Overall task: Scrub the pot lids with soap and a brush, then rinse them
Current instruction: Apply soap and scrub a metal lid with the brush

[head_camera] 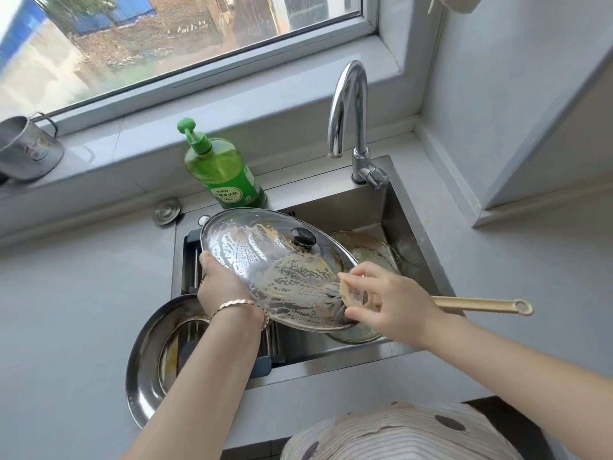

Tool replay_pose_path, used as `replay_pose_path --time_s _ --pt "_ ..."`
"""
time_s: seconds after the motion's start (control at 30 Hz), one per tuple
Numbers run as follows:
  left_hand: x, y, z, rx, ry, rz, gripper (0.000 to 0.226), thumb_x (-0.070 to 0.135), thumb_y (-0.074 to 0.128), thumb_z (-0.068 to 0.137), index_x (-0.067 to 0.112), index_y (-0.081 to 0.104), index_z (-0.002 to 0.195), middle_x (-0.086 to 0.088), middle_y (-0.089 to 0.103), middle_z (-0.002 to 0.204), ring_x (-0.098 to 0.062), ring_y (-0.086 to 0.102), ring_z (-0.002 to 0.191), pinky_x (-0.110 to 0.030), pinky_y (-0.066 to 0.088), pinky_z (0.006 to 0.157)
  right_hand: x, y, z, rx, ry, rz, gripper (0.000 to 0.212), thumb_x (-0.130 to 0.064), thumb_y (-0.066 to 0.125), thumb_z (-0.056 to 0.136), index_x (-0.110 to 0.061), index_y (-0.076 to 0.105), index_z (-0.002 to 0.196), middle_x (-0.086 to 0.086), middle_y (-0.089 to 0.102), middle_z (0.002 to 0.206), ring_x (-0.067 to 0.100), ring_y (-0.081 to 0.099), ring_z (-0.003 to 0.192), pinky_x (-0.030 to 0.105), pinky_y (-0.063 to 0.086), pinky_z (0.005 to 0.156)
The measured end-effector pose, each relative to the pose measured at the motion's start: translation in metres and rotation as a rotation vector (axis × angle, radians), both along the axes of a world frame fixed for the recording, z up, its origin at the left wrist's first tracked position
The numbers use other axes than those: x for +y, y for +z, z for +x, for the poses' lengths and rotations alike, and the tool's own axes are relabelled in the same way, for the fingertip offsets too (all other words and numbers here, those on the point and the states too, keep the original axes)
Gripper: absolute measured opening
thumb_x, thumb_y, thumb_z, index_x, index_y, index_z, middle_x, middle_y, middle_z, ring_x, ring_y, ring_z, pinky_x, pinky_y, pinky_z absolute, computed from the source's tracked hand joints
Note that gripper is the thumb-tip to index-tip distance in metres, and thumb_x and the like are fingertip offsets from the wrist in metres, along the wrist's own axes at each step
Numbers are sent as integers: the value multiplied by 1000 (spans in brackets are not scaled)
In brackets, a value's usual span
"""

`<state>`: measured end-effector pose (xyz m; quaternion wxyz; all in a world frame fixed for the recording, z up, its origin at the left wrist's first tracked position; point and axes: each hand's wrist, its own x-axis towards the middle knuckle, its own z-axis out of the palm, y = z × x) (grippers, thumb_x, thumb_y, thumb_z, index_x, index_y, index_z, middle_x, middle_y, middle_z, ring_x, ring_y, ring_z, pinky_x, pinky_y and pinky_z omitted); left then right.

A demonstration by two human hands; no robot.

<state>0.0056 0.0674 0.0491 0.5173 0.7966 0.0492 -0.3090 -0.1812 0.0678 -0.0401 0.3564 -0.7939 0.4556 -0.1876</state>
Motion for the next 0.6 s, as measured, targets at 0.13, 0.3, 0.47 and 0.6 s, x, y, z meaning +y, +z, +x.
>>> replay_pose_path --time_s 0.13,0.3,0.47,0.6 --pt "0 0 2 19 -4 3 53 48 38 95 10 48 130 2 52 103 -16 46 73 -20 33 52 16 2 -2 -125 108 -8 50 -48 56 78 -29 59 124 -31 46 106 -3 53 65 7 38 58" --pt "3 0 1 -19 -50 25 36 49 38 95 16 53 101 1 54 91 -15 46 73 -17 40 61 -14 -19 -14 10 -156 184 40 -32 64 84 -29 57 124 -23 49 108 -4 52 74 25 45 72" --pt "7 -2 -5 -62 -177 42 47 49 33 97 16 37 65 5 34 63 -8 30 52 -16 28 42 4 2 15 -229 -35 220 44 -30 67 83 -28 57 125 -26 50 105 2 56 85 26 50 77" --pt "12 -2 -4 -64 -247 44 38 50 31 97 14 43 92 7 42 69 -7 40 59 -20 30 47 -33 -8 5 -156 -274 379 29 -27 66 84 -25 62 113 -7 58 107 11 55 96 33 44 93"
